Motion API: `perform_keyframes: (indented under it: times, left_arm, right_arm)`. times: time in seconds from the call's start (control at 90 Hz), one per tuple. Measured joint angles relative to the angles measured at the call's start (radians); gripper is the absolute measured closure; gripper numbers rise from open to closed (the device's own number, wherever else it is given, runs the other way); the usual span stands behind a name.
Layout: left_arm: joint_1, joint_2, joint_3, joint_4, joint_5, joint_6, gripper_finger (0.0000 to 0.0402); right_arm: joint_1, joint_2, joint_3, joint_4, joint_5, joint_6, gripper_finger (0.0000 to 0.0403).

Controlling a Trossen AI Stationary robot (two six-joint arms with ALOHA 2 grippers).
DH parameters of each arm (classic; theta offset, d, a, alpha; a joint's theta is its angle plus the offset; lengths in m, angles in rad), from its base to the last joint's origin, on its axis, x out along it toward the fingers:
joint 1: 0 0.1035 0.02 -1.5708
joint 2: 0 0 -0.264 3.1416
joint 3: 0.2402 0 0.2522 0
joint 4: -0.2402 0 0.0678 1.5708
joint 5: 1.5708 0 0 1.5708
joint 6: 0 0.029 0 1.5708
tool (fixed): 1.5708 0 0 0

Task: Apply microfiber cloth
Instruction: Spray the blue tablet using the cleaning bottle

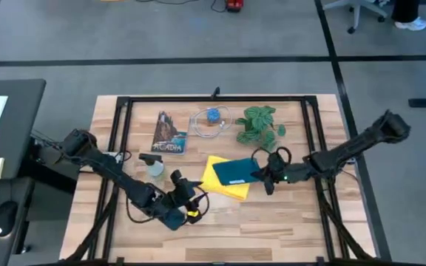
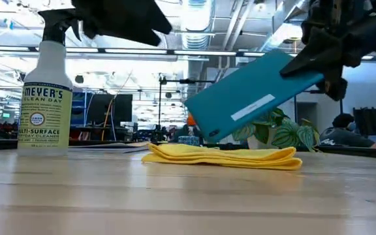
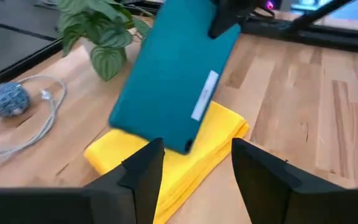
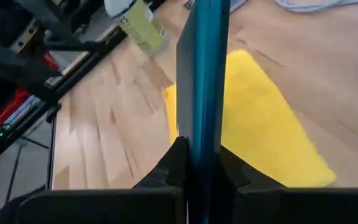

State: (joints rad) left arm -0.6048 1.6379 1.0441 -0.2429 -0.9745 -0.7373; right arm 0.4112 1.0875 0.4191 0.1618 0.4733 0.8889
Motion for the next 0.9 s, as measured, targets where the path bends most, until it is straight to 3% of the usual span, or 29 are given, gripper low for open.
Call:
perform_keyframes:
  times: [0.233, 0.389, 0.611, 0.822, 0.9]
  left_arm:
    - [0.008, 0.0, -0.094, 0.057, 0.015, -0.098, 0.0235]
    - [0.011, 0.0, -0.187, 0.285, 0.006, -0.041, 0.0235]
    - [0.011, 0.0, -0.311, 0.779, 0.026, 0.253, 0.0235]
    - [0.034, 0.0, -0.333, 1.064, 0.063, 0.543, 0.0235]
    - [0.065, 0.0, -0.333, 1.203, 0.12, 0.672, 0.0235]
  right_arm:
    - [0.014, 0.07, 0.0, 0.039, 0.037, 0.021, 0.0388]
    - [0.037, 0.084, -0.001, 0.222, 0.159, -0.109, 0.0388]
    - [0.082, 0.084, -0.001, 0.572, 0.171, -0.384, 0.0388]
    - [0.082, 0.091, 0.0, 0.961, 0.191, -0.71, 0.0387]
    - [0.066, 0.106, 0.001, 1.076, 0.168, -0.801, 0.0387]
